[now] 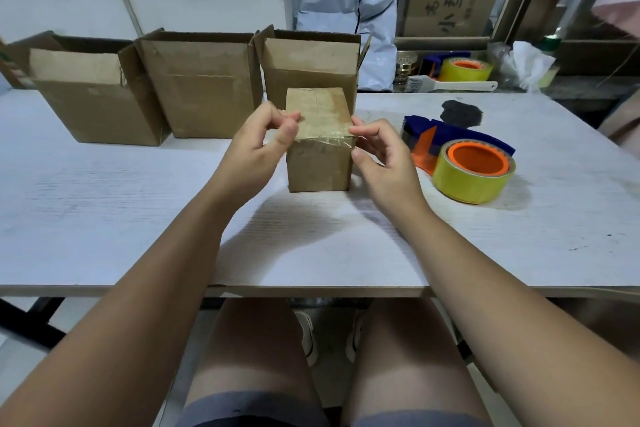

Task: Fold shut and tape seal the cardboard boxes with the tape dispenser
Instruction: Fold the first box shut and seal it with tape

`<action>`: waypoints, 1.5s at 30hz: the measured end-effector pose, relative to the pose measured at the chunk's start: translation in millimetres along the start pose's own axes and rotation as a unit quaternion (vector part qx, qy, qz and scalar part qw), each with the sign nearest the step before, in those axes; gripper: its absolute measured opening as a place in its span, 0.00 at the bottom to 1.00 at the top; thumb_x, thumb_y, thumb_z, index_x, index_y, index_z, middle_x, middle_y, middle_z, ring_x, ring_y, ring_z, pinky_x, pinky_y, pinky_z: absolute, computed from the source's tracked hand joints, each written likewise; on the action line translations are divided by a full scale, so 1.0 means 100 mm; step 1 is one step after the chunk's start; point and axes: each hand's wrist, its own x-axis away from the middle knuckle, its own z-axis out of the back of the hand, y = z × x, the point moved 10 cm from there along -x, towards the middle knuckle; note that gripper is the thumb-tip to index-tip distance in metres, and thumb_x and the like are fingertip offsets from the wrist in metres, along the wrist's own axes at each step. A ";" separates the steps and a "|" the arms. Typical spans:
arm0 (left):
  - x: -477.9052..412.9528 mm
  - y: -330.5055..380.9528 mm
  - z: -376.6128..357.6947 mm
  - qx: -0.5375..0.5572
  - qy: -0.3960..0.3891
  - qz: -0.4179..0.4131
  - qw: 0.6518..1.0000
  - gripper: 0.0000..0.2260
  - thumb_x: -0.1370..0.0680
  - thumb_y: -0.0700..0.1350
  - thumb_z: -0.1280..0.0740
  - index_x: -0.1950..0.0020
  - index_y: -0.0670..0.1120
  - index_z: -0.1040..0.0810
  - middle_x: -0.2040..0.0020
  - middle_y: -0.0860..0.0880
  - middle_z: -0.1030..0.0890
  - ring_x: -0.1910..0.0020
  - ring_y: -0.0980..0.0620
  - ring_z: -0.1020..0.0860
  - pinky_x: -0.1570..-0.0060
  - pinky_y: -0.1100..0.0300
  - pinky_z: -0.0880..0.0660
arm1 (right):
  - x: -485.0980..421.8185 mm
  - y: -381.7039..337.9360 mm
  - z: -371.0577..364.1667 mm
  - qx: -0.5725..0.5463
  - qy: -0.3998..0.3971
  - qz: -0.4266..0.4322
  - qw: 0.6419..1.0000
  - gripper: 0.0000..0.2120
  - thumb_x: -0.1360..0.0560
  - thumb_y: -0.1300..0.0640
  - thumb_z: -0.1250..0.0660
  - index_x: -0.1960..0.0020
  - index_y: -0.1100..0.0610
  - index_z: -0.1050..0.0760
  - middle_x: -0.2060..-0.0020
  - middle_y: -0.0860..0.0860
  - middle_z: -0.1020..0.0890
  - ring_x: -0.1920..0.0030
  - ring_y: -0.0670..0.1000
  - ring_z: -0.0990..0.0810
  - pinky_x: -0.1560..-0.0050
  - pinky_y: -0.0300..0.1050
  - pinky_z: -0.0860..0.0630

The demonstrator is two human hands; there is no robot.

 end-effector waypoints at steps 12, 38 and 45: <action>-0.06 -0.04 0.08 -0.011 0.072 0.020 0.997 0.09 0.29 0.43 0.25 0.58 0.49 0.25 0.50 0.55 0.19 0.47 0.66 0.23 0.50 0.71 0.27 | -0.08 -0.09 0.07 0.006 0.036 -0.023 0.999 0.13 0.20 0.55 0.40 0.55 0.64 0.26 0.59 0.58 0.19 0.59 0.45 0.22 0.62 0.38 0.27; -0.02 0.01 0.06 -0.054 0.074 0.000 0.996 0.09 0.27 0.42 0.27 0.54 0.44 0.27 0.46 0.48 0.21 0.48 0.73 0.26 0.53 0.78 0.31 | 0.06 -0.27 0.23 0.107 0.125 0.050 0.985 0.02 0.26 0.60 0.30 0.57 0.55 0.19 0.63 0.42 0.19 0.60 0.38 0.21 0.57 0.31 0.25; -0.03 0.01 0.07 -0.078 0.076 -0.008 0.994 0.09 0.27 0.43 0.28 0.54 0.44 0.27 0.45 0.49 0.21 0.48 0.74 0.26 0.51 0.78 0.33 | 0.07 -0.29 0.22 0.124 0.126 0.064 0.982 0.01 0.26 0.62 0.30 0.56 0.58 0.20 0.63 0.44 0.20 0.60 0.38 0.22 0.57 0.29 0.26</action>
